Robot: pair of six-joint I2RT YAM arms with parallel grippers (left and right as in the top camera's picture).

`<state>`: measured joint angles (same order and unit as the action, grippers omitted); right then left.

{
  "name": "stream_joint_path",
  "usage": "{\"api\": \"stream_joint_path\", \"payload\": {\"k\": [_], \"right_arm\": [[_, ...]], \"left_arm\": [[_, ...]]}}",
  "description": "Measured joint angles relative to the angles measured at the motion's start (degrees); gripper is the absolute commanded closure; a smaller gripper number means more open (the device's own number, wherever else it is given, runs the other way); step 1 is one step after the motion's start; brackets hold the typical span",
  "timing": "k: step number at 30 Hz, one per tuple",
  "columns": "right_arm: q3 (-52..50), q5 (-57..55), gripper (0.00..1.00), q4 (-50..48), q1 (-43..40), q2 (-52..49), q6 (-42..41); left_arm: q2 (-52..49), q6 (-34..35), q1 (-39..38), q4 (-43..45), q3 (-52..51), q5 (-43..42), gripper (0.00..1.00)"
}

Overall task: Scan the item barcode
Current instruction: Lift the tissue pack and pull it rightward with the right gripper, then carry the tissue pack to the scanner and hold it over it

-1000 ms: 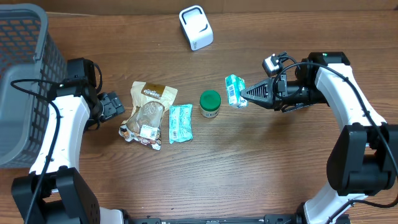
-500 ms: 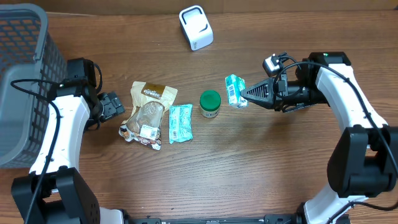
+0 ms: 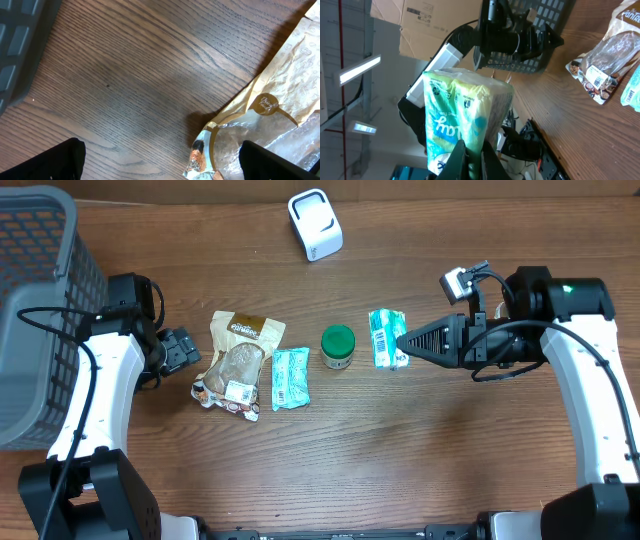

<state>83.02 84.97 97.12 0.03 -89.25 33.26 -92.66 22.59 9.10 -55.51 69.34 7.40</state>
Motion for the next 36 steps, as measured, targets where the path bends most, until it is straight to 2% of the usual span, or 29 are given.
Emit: {"api": "stream_joint_path", "payload": {"k": [13,22,26,29,36], "right_arm": [[0.02,-0.94,0.96,-0.74,0.0,1.14,-0.5],[0.02,-7.48,0.96,-5.81,0.0,1.14,-0.63],[0.02,-14.08,0.96,-9.92,0.0,1.14,-1.18],[0.0,-20.0,0.96,-14.56,0.02,1.16,-5.09],[-1.51,-42.18,0.96,-24.7,0.5,1.18,-24.35]], "left_arm": [[0.0,0.0,0.0,0.02,0.0,0.0,0.0],[0.0,0.0,0.0,0.0,0.0,0.0,0.0],[0.0,0.0,0.0,0.02,0.0,0.0,0.01],[0.0,0.0,0.0,0.0,0.0,0.0,0.0],[0.0,0.0,0.0,0.02,0.0,0.0,0.0]]}}
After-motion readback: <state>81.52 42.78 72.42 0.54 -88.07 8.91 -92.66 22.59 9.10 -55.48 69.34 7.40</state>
